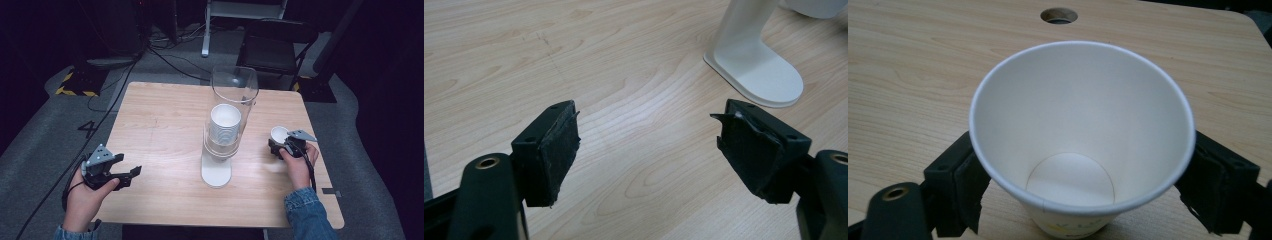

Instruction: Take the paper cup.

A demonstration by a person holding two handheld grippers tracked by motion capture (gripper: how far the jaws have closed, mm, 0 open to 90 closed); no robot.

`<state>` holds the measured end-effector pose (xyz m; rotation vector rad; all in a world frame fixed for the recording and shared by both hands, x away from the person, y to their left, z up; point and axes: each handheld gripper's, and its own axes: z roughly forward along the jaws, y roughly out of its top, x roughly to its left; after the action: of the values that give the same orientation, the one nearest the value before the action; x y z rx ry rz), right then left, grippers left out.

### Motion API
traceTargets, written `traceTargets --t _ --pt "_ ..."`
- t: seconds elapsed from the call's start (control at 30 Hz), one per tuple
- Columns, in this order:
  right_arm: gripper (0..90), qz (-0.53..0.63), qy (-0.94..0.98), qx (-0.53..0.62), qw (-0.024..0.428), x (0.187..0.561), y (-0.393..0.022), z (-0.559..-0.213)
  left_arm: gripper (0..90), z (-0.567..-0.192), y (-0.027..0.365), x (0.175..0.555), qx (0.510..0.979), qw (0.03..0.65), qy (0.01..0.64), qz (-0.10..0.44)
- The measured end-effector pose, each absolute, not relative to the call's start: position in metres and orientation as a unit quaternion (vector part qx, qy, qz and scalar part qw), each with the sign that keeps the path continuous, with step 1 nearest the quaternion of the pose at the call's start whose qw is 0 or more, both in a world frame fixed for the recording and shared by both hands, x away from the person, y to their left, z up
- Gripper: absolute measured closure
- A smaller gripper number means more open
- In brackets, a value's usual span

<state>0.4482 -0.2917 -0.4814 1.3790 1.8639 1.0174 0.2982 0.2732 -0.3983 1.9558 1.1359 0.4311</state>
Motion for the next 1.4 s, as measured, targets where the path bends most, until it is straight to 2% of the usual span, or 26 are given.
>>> traceTargets --t 0.4,0.87,0.97,1.1,1.4 --pt "16.1 0.409 0.685 0.518 0.310 0.434 -0.295 -0.467 23.9 -0.398 0.275 0.301 0.776 0.407 0.451 0.172" --pt "16.7 0.451 0.684 0.481 0.312 0.389 -0.304 -0.419 23.8 -0.398 0.269 0.304 0.780 0.410 0.444 0.165" --pt "16.8 0.458 0.691 0.476 0.293 0.377 -0.304 -0.405 23.8 -0.398 0.271 0.304 0.782 0.407 0.442 0.164" --pt "17.7 0.474 0.691 0.462 0.288 0.362 -0.301 -0.389 23.8 -0.397 0.271 0.303 0.781 0.408 0.443 0.164" --pt "19.1 0.482 0.725 0.426 0.246 0.333 -0.292 -0.373 23.7 -0.396 0.270 0.302 0.782 0.408 0.442 0.162"
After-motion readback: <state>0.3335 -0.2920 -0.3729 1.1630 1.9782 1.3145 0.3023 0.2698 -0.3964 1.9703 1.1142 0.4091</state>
